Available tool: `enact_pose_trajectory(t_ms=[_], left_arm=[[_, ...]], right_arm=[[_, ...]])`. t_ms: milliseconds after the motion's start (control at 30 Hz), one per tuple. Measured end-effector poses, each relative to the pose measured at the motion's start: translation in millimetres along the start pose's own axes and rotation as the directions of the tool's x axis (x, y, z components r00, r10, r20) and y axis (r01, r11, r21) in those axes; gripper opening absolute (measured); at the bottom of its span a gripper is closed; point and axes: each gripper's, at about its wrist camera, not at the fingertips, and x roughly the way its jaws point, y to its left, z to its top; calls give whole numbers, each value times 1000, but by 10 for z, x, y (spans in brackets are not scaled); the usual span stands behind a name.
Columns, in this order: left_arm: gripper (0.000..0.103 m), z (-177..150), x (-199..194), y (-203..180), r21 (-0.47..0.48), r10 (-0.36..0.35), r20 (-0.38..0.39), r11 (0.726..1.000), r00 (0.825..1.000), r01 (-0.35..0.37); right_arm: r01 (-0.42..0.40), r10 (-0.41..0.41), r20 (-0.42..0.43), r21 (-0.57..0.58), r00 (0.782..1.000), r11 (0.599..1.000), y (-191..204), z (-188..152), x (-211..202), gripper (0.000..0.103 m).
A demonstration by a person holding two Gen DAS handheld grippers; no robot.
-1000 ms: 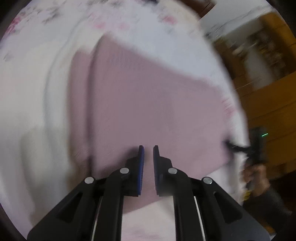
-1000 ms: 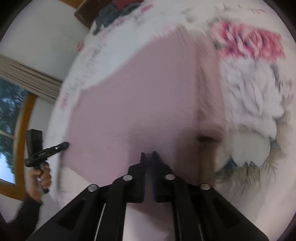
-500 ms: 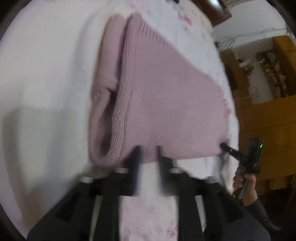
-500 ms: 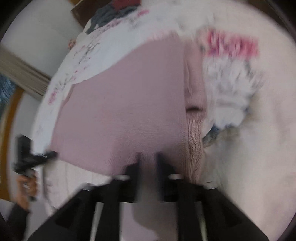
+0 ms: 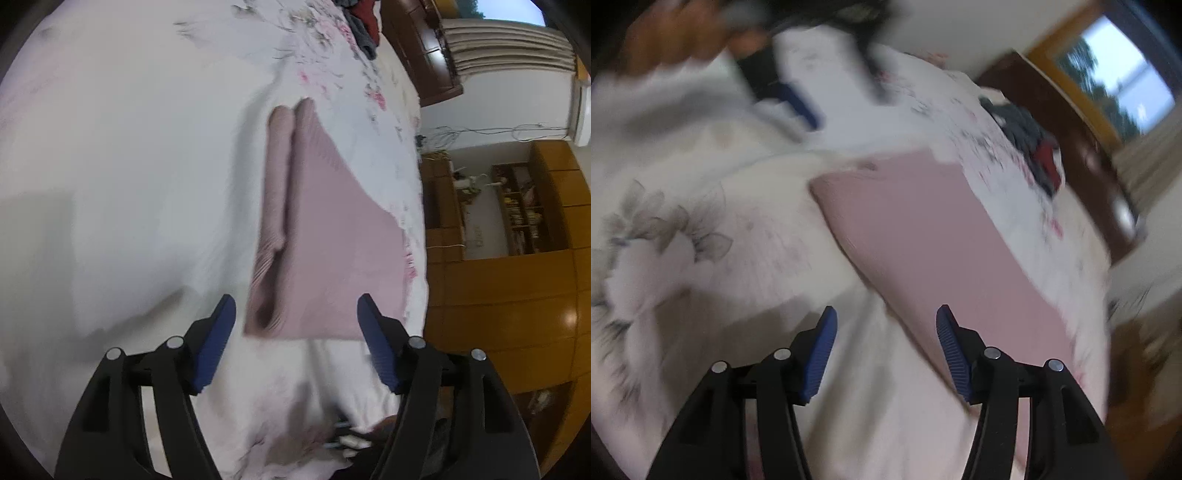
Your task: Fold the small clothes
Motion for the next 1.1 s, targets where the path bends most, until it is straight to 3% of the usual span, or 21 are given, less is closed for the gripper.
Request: enact_pose_trajectory(t_ms=[200, 467, 500, 533, 567, 633, 833, 1100], left_arm=[[71, 427, 396, 20, -7, 39, -83, 999, 996, -39], [73, 964, 746, 39, -27, 61, -100, 998, 993, -64], [73, 1019, 751, 23, -25, 68, -94, 997, 993, -70], [73, 1092, 722, 3, -35, 57, -75, 998, 996, -59], [73, 1103, 670, 4, -44, 39, -60, 998, 997, -42], [75, 1132, 598, -21, -62, 28, -46, 998, 999, -31], [75, 1011, 606, -92, -58, 33, -108, 998, 994, -39], [76, 1242, 1124, -46, -90, 83, -185, 991, 979, -101]], right_arm=[[102, -104, -19, -81, 994, 991, 247, 250, 376, 56], [205, -205, 15, -102, 979, 973, 318, 606, 713, 49], [201, -200, 16, -95, 980, 975, 291, 655, 763, 39], [187, -187, 8, -82, 982, 979, 267, 670, 782, 15], [176, -176, 0, -62, 984, 983, 220, 697, 818, 12], [153, -153, 12, 11, 988, 988, 105, 709, 752, 11], [130, -138, 61, 122, 989, 984, -148, 700, 525, 11], [106, -119, 68, 168, 991, 980, -261, 730, 446, 11]])
